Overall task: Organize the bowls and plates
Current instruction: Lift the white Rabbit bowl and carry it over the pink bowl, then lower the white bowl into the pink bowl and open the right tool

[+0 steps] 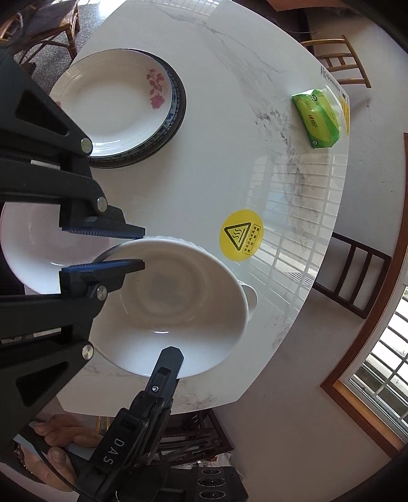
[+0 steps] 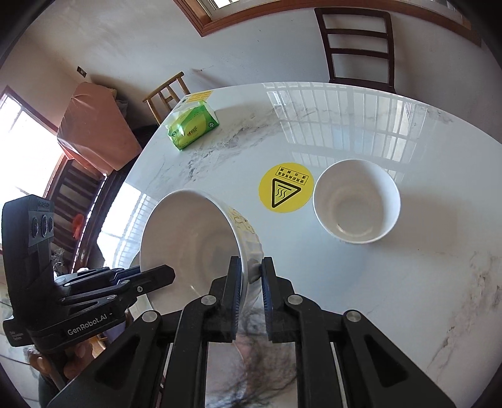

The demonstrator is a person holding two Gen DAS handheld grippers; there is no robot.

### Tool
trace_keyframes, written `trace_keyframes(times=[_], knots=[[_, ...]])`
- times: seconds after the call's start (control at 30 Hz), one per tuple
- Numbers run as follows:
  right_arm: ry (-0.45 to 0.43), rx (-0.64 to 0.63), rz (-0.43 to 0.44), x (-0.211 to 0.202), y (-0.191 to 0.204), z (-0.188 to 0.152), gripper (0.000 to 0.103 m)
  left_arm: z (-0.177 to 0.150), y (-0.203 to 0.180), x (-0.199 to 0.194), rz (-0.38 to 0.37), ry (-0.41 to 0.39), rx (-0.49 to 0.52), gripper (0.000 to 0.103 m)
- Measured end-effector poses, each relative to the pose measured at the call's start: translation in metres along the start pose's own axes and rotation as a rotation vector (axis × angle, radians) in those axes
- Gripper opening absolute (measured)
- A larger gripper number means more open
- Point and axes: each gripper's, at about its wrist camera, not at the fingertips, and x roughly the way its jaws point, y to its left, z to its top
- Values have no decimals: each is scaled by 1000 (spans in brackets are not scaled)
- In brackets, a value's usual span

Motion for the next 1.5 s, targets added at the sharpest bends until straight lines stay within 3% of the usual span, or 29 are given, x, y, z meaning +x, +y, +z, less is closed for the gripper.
trace_keyframes(times=[0.17,0.4,0.9,1.5], knots=[[-12,-24,3,-25,16,-27,13,-26,-4,-19,0,1,8,14],[5,-32,15,-28,27,-64,13,-56,6,-16,23,23,9,14],[101,-18,12,21,34,-107,13,-97,41,21,37,114,-30,14],[191,-3,3,63,30,-129,13,-115,42,47,94,162,-2,14]])
